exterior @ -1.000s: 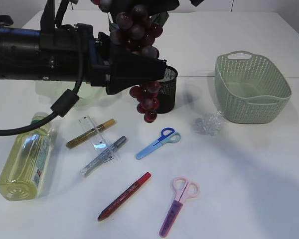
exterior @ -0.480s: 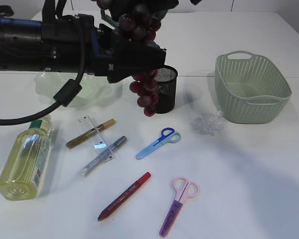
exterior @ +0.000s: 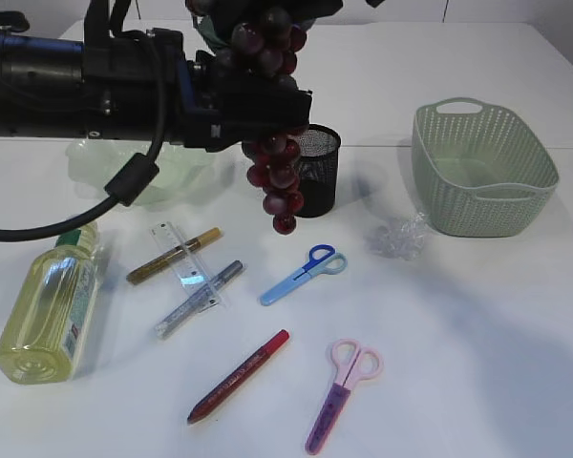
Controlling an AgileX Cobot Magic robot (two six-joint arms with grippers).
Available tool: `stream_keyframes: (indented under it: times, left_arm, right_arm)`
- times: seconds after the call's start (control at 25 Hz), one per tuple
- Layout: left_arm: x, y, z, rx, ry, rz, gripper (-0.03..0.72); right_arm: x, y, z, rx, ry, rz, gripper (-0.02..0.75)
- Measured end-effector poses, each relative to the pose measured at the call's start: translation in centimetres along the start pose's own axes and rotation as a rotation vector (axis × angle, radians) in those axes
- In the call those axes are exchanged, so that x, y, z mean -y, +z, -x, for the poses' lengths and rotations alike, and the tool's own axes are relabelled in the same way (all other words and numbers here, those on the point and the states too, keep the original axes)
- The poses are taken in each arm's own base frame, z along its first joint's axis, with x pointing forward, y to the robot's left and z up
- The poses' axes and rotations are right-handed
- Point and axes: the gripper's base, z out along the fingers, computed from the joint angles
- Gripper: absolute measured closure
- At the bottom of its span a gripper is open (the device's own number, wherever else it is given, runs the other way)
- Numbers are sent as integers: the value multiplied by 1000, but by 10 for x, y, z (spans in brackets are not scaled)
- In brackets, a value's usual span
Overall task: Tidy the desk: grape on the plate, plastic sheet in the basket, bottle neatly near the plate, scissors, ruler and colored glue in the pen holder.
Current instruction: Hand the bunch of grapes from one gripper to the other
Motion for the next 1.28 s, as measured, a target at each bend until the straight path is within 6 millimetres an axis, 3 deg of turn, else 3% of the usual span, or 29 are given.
stream_keyframes:
  times: [0.2,0.72,1.28]
  left_arm:
    - [-1,0,-1,-4,1,6,559]
    - [-2,0,-1,-10,2,25,566]
    - [-2,1,-1,-12,3,26,572]
  right_arm:
    - [1,0,0,1,-7,-8,603]
    - [2,0,0,1,-16,-22,601]
    - [3,0,0,0,-22,-38,540]
